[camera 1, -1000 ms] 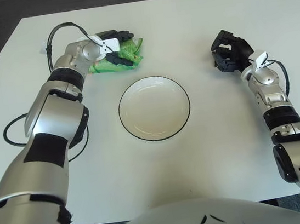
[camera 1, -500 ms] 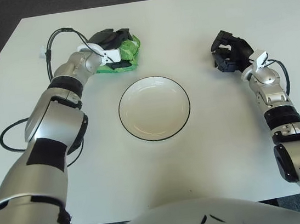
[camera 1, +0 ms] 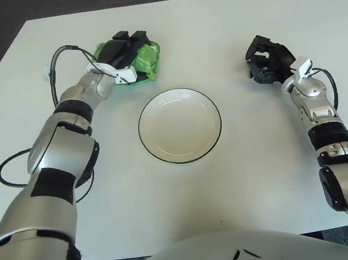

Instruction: Put the snack into the plate.

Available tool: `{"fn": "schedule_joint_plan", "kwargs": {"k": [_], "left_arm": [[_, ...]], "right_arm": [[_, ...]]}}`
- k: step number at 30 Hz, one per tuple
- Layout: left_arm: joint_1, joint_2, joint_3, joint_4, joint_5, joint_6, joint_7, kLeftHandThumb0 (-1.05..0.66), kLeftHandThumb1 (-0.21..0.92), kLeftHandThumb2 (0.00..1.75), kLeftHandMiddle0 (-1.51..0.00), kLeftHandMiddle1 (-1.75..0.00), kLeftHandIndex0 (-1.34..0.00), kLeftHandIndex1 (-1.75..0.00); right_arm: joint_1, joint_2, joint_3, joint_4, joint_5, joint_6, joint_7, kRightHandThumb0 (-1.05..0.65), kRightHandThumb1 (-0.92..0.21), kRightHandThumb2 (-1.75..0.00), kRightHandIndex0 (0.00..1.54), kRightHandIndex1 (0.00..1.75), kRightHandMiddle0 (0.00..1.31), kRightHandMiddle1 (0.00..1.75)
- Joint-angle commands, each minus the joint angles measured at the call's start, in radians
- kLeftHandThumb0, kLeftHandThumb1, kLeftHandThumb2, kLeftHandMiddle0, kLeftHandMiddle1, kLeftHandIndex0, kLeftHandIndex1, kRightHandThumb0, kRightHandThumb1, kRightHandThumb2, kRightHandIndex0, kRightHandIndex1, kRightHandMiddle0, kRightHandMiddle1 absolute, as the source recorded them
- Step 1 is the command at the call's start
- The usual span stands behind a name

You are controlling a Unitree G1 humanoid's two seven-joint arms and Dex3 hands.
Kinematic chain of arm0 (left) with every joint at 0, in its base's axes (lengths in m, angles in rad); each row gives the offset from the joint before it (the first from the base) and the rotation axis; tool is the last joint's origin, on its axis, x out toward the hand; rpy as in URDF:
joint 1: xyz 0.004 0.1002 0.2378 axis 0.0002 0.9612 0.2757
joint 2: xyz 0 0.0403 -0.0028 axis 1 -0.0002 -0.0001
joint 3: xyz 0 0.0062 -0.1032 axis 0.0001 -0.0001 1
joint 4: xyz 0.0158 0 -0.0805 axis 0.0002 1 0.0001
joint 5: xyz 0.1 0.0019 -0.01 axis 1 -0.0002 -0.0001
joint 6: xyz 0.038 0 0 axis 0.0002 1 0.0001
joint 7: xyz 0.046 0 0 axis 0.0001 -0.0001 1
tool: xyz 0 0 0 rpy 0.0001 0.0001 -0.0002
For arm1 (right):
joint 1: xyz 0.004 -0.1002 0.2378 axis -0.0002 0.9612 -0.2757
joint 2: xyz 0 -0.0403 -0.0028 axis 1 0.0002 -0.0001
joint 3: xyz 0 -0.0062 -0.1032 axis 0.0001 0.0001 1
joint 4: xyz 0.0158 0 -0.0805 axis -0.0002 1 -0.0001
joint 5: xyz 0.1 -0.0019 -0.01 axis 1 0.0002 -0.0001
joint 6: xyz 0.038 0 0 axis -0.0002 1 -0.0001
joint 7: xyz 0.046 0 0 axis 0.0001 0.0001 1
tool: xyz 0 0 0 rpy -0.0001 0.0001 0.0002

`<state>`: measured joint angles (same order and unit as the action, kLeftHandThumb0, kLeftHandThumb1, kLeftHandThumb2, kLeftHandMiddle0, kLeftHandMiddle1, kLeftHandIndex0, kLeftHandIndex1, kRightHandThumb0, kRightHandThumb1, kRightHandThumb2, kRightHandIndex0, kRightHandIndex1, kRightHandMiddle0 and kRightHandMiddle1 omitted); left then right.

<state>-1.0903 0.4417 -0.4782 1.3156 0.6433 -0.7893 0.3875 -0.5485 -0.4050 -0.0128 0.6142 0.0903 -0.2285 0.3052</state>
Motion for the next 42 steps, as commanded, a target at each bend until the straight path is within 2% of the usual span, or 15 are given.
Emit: {"fn": "schedule_joint_plan", "kwargs": {"k": [1, 7, 11, 15, 20, 22, 23, 27, 33, 42], "left_arm": [[0.021, 0.006, 0.035, -0.015, -0.018, -0.036, 0.071, 0.0, 0.29, 1.33, -0.64, -1.67, -0.43, -1.75], [0.024, 0.005, 0.071, -0.035, -0.019, -0.076, 0.189, 0.0, 0.28, 1.35, -0.64, -1.68, -0.44, -1.75], [0.032, 0.009, 0.119, -0.061, -0.045, -0.158, 0.278, 0.0, 0.27, 1.36, -0.64, -1.69, -0.44, -1.75], [0.034, 0.008, 0.15, -0.067, -0.064, -0.212, 0.298, 0.0, 0.27, 1.36, -0.65, -1.69, -0.44, -1.75], [0.041, 0.009, 0.194, -0.091, -0.097, -0.321, 0.294, 0.0, 0.27, 1.37, -0.64, -1.7, -0.44, -1.75], [0.045, 0.011, 0.201, -0.108, -0.089, -0.354, 0.313, 0.21, 0.34, 1.28, -0.59, -1.72, -0.52, -1.75], [0.048, 0.01, 0.209, -0.121, -0.092, -0.396, 0.314, 0.29, 0.36, 1.25, -0.57, -1.73, -0.55, -1.75], [0.054, 0.009, 0.233, -0.16, -0.095, -0.543, 0.3, 0.39, 0.42, 1.17, -0.52, -1.74, -0.58, -1.75], [0.07, 0.004, 0.248, -0.209, -0.127, -0.696, 0.204, 0.42, 0.45, 1.14, -0.5, -1.75, -0.58, -1.75], [0.1, 0.003, 0.227, -0.277, -0.249, -0.809, 0.028, 0.41, 0.48, 1.1, -0.48, -1.75, -0.6, -1.75]], "right_arm": [[0.114, 0.021, 0.059, 0.098, -0.058, 0.091, 0.051, -0.4, -0.62, -0.87, 0.8, 1.75, 0.43, 1.69], [0.11, 0.019, 0.061, 0.103, -0.059, 0.092, 0.054, -0.4, -0.63, -0.85, 0.79, 1.75, 0.44, 1.68], [0.108, 0.016, 0.066, 0.104, -0.063, 0.094, 0.056, -0.4, -0.63, -0.84, 0.78, 1.75, 0.44, 1.67], [0.107, 0.013, 0.07, 0.105, -0.063, 0.094, 0.058, -0.4, -0.64, -0.83, 0.78, 1.75, 0.44, 1.66], [0.106, 0.009, 0.076, 0.101, -0.064, 0.099, 0.06, -0.4, -0.64, -0.82, 0.78, 1.75, 0.45, 1.65], [0.106, 0.007, 0.079, 0.1, -0.064, 0.101, 0.061, -0.4, -0.65, -0.81, 0.77, 1.75, 0.45, 1.65], [0.105, 0.007, 0.08, 0.1, -0.064, 0.103, 0.061, -0.4, -0.65, -0.8, 0.77, 1.75, 0.45, 1.65], [0.103, 0.004, 0.083, 0.099, -0.064, 0.107, 0.065, -0.39, -0.66, -0.79, 0.76, 1.75, 0.45, 1.64], [0.1, 0.003, 0.086, 0.103, -0.064, 0.109, 0.067, -0.39, -0.67, -0.77, 0.76, 1.75, 0.44, 1.64], [0.093, 0.002, 0.091, 0.11, -0.065, 0.108, 0.069, -0.39, -0.68, -0.75, 0.74, 1.75, 0.44, 1.63]]}}
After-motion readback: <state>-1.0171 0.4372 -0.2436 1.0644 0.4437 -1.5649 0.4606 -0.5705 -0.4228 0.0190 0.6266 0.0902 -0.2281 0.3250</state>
